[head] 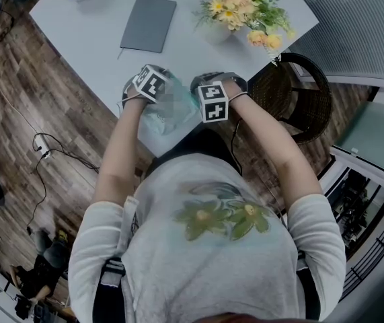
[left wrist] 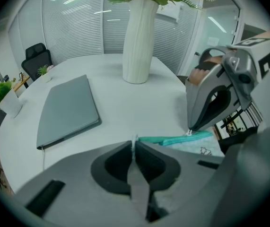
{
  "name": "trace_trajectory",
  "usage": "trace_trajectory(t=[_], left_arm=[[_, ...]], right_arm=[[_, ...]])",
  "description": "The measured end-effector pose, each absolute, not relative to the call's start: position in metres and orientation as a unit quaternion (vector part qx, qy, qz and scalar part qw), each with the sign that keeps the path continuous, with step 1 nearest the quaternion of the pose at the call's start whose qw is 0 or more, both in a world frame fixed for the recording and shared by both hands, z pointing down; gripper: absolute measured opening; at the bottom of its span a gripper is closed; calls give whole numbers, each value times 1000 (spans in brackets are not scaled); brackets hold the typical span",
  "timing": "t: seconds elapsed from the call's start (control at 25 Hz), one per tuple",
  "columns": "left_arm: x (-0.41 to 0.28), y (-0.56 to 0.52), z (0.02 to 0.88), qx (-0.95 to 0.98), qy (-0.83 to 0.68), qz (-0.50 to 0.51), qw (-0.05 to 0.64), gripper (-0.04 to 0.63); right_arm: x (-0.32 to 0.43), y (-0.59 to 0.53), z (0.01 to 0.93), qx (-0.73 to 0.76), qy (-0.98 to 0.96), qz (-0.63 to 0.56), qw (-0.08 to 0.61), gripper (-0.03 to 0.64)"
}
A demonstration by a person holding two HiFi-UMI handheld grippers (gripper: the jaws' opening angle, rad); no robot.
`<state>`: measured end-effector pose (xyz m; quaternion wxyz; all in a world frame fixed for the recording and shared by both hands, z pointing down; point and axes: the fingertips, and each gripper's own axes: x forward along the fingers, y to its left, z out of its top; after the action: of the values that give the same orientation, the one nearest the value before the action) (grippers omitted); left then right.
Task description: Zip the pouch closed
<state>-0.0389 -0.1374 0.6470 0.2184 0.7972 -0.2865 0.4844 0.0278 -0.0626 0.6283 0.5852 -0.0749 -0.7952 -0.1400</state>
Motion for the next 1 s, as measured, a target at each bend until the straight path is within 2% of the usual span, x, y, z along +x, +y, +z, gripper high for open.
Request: trace_trajectory(t=[1.0], left_arm=[[-39, -138, 647, 794, -295, 486, 216, 26]], right_arm=[[36, -52, 624, -61, -802, -126, 581, 18]])
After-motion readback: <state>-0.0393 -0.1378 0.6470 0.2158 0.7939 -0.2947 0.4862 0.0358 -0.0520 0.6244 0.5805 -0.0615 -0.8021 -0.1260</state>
